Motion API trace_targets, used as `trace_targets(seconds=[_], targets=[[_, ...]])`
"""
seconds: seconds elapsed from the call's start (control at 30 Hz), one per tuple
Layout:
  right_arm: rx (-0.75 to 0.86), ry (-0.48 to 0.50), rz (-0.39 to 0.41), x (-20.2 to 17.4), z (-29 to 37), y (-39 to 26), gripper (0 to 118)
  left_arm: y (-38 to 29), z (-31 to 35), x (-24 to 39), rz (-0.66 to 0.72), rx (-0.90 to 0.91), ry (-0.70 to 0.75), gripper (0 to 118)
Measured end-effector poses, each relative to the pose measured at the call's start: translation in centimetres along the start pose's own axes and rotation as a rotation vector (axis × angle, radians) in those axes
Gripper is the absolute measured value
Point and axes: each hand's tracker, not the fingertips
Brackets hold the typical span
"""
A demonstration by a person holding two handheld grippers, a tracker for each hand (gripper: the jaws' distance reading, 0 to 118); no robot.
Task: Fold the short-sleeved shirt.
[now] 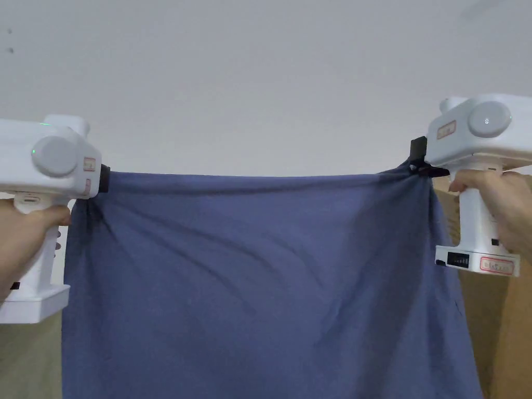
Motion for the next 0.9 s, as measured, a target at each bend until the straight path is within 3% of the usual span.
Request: trace_targets(seconds=[0.2, 0.4, 0.57, 0.7, 0.9], targets=[[0.049, 0.024, -0.046, 0.1, -4.6, 3.1, 5, 2.9, -5.2, 0.6, 0.024, 0.092, 0.014, 3], [0.054, 0.031, -0.022, 0.6, -9.8, 2.1, 5, 0.7, -9.9, 1.9, 0.001, 0.108, 0.048, 3], [-0.118, -0.019, 0.035, 1.3, -16.0, -5.4, 5, -7.5, -16.1, 4.1, -0.024, -0.040, 0.049, 3], [-0.319, -0.058, 0.043, 2.2, -21.1, -15.2, 5, -18.1, -21.4, 6.2, -0.030, -0.285, 0.029, 3], [-0.590, -0.092, 0.021, 4.6, -23.3, -29.1, 5, -32.1, -21.7, 7.6, 0.029, -0.517, -0.013, 3]])
